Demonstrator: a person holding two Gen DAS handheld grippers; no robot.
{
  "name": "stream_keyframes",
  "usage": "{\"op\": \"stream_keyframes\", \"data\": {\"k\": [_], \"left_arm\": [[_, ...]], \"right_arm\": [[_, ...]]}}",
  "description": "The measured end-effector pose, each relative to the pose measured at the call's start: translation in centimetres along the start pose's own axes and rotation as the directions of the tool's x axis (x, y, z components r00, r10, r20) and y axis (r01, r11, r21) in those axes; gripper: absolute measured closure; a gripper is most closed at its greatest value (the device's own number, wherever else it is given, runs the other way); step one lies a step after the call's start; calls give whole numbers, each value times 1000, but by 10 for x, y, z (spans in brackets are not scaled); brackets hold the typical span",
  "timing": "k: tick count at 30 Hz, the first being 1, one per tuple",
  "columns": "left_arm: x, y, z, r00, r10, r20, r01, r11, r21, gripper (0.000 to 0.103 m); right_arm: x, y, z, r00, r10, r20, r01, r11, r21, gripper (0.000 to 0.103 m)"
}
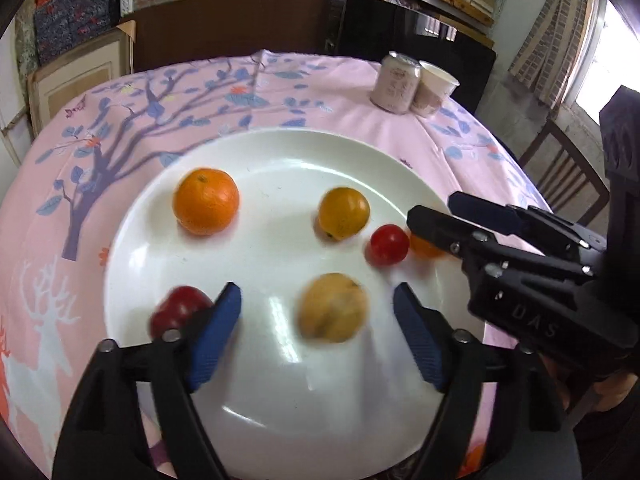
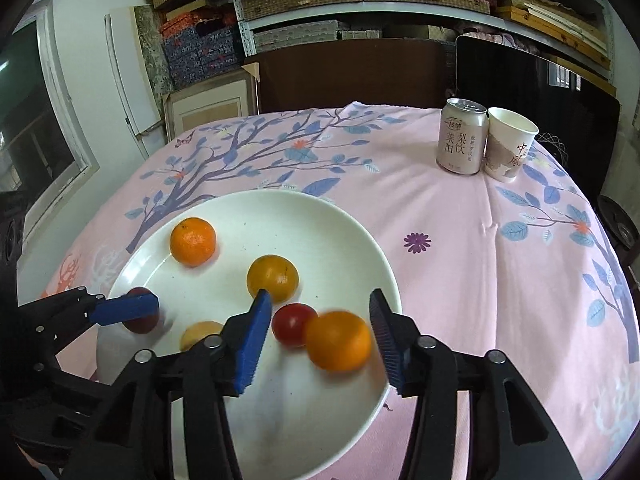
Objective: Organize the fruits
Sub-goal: 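Place the pepino and orange on the white plate and open both grippers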
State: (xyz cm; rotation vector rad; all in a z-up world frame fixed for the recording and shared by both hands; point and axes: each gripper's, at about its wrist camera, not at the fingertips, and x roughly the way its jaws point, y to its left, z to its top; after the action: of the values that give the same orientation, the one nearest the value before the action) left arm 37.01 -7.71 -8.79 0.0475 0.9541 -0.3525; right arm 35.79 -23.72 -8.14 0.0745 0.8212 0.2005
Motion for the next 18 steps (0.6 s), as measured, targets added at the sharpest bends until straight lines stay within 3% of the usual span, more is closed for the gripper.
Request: {"op": "stream_keyframes", "data": {"k": [2,9,13,16,18], "left_arm": [[-6,-1,2,999,41,21,-41,999,13,15],[-59,12,-18,997,37,74,-34,999,-37,15],[-101,13,-57,993,-9,114,11,1000,-19,14],[-131,9,-100,989,6,150,-10,1000,25,10],[-144,4,-130,986,30,165,-39,998,50,5]], "right_arm": [[-6,3,1,1000,-5,13,5,1000,-13,42],[-61,3,-15,997,9,70,-10,1000,4,42],[-104,10,-52,996,12,86,-15,999,31,42],[-137,17,-96,995,43,87,-46,998,42,39],[-153,25,-125,995,23,102,-25,999,20,36]]}}
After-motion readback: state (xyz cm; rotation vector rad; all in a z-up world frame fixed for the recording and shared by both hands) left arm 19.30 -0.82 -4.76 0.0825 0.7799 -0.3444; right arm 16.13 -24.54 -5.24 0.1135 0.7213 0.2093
